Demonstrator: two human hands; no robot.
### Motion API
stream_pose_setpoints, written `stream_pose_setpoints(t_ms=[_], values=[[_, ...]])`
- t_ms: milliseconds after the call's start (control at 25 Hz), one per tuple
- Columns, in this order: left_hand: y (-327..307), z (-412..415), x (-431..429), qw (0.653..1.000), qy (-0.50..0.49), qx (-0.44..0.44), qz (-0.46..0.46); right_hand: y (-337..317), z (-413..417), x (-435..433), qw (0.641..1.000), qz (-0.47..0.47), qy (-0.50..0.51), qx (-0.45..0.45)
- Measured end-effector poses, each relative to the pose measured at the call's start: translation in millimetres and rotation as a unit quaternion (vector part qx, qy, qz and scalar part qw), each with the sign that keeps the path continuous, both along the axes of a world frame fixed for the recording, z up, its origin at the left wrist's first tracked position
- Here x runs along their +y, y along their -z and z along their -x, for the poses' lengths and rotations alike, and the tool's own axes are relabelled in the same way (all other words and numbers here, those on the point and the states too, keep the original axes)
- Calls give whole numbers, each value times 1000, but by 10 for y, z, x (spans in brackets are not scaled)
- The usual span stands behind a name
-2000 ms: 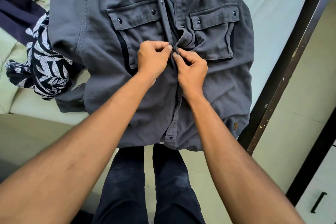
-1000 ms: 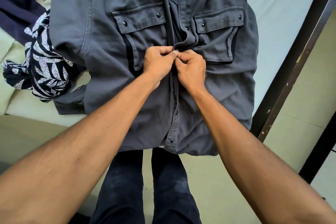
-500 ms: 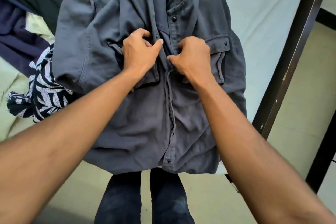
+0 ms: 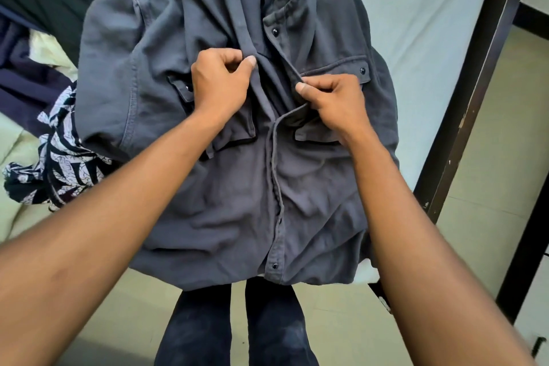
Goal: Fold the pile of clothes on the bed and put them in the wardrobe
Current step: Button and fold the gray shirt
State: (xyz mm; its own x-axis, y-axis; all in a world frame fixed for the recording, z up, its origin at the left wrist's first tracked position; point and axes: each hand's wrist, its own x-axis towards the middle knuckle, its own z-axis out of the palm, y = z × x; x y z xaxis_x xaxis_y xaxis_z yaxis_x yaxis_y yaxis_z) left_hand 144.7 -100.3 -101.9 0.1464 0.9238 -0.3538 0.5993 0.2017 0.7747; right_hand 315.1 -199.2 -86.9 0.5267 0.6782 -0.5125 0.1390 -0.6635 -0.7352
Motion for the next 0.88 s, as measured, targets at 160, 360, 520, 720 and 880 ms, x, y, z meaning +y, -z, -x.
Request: stream_pose_setpoints(t_ms=[160, 360, 520, 720, 880], values=[[-176, -65, -53, 998, -15, -47, 28, -178, 236, 40, 976, -142, 167, 1], [-225, -216, 2, 986, -53, -97, 127, -78, 636, 226, 968, -199, 132, -73], [-191, -206, 29, 983, -58, -95, 148, 59, 692, 305, 971, -174, 157, -44], [-146, -162, 23, 988, 1, -86, 127, 145, 647, 316, 973, -151, 177, -4], [-120, -169, 26, 992, 27, -76, 97, 189, 642, 363, 963, -152, 216, 56]])
